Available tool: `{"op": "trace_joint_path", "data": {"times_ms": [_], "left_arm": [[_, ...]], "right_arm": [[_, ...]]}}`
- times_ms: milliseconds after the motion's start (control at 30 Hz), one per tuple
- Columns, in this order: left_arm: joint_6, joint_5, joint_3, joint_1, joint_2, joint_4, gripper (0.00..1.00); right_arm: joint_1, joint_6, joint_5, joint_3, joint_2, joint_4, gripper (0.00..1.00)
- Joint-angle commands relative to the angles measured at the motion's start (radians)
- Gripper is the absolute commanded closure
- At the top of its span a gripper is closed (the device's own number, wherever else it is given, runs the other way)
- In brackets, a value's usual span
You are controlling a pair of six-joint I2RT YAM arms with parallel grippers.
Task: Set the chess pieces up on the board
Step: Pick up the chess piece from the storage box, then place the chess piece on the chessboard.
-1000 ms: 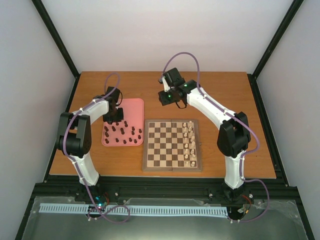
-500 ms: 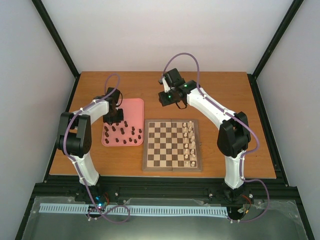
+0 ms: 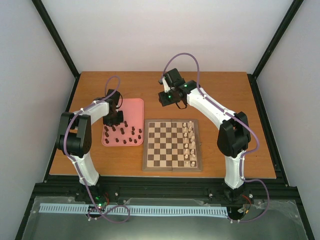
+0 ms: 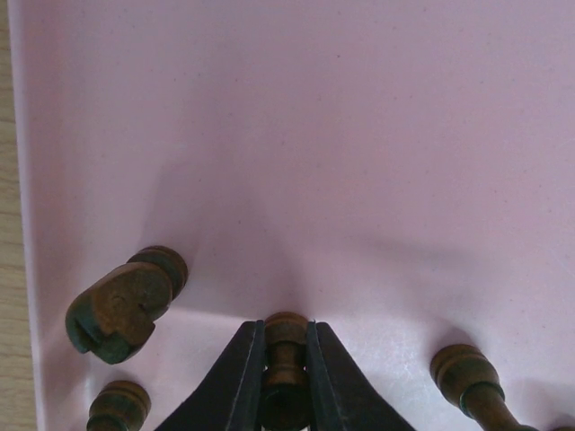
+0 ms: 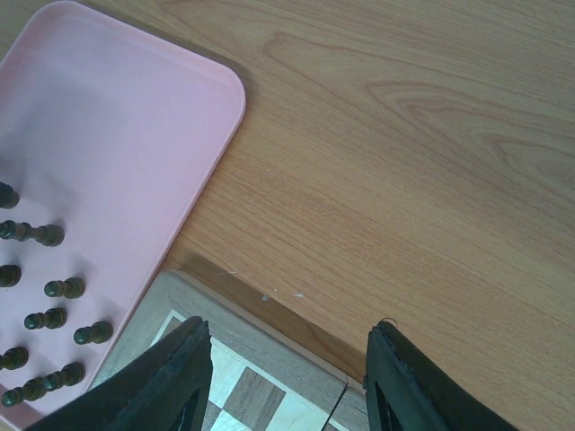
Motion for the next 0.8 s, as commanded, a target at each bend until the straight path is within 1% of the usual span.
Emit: {"op": "trace_joint_path", "data": {"times_ms": [0,133,267,433,500,667,767], "left_arm": [[0.003,0.005,0.025,0.005,0.008,0.003,0.92],[0.000,0.009,0.070,0.004,0.000,-0.026,0.93],[-0.003,0.013,0.161,0.005,-0.013,-0.093,0.93],[-0.012,0.075,0.254,-0.007,-0.047,-0.167,0.91],[-0.019,0.100,0.259,-0.040,-0.074,-0.184,0.91],[-0.048,0.156,0.273,-0.190,-0.120,-0.221,0.90],[-0.080,0.189,0.291,-0.267,-0.118,-0.228,0.89]], "right_arm": [[-0.009,0.011,-0.003,-0.010,-0.003,0.008,0.52],[-0.009,0.013,-0.002,-0.009,-0.002,0.008,0.52],[-0.009,0.014,-0.005,-0.004,-0.001,0.010,0.52],[-0.010,0.013,0.003,-0.002,0.001,0.009,0.52],[-0.010,0.012,0.007,-0.002,0.001,0.007,0.52],[-0.025,0.023,0.018,-0.005,0.008,-0.004,0.52],[-0.044,0.033,0.014,-0.013,0.007,-0.006,0.52]]}}
